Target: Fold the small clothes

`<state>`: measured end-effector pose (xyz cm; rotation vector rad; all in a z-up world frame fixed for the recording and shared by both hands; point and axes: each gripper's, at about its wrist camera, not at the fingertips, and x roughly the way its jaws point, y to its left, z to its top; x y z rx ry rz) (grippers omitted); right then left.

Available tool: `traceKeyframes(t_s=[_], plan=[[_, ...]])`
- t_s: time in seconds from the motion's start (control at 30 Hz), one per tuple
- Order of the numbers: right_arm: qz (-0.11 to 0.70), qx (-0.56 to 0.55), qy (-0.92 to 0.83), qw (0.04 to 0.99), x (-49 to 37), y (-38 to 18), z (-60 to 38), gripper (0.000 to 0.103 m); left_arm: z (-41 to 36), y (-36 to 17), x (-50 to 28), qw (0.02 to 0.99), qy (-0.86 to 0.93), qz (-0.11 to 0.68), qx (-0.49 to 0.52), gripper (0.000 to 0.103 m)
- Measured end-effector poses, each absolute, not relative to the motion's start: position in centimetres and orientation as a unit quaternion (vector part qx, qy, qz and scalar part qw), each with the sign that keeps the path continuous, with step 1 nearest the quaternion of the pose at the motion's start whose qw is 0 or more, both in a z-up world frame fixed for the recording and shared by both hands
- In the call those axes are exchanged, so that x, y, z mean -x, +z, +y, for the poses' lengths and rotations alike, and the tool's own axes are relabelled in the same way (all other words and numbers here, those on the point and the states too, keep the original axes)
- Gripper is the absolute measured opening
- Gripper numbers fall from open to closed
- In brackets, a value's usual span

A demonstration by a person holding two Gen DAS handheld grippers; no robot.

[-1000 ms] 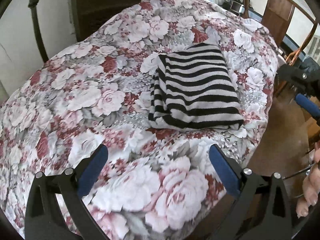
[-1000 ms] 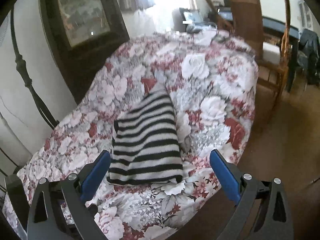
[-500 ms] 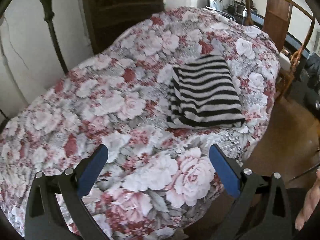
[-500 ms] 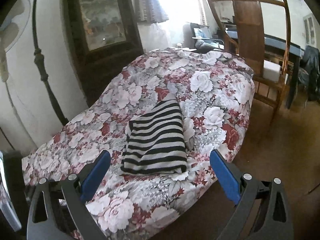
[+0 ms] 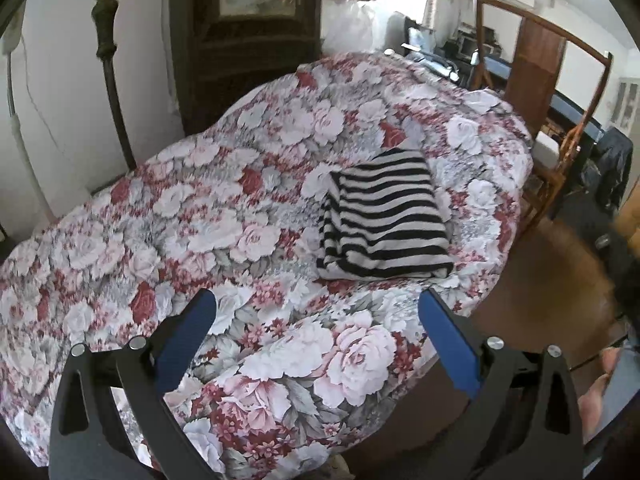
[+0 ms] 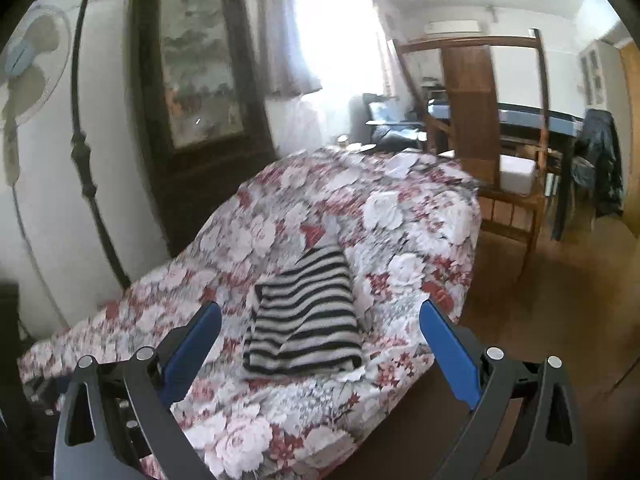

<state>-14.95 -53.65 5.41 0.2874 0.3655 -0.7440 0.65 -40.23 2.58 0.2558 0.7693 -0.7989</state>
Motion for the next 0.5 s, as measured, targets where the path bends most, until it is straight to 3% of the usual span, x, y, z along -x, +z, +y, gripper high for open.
traceKeyframes(t_s=[0.27, 0.37, 0.5], plan=[[0.206, -0.157, -0.291, 0.921, 15.3, 4.8, -53.4, 0.1, -40.3, 4.1, 1.8, 0.857, -0.351, 0.343, -0.157, 0.099], [0.193, -0.188, -0.286, 0.919, 16.1, 4.6, -54.2, 0.1, -40.7, 4.0, 2.7, 0.863, -0.331, 0.329, -0.194, 0.099], [0.165, -0.207, -0.303, 0.916, 17.9, 4.7, -54.2, 0.1, -40.0, 4.4, 2.8, 0.868, -0.341, 0.318, -0.169, 0.099]])
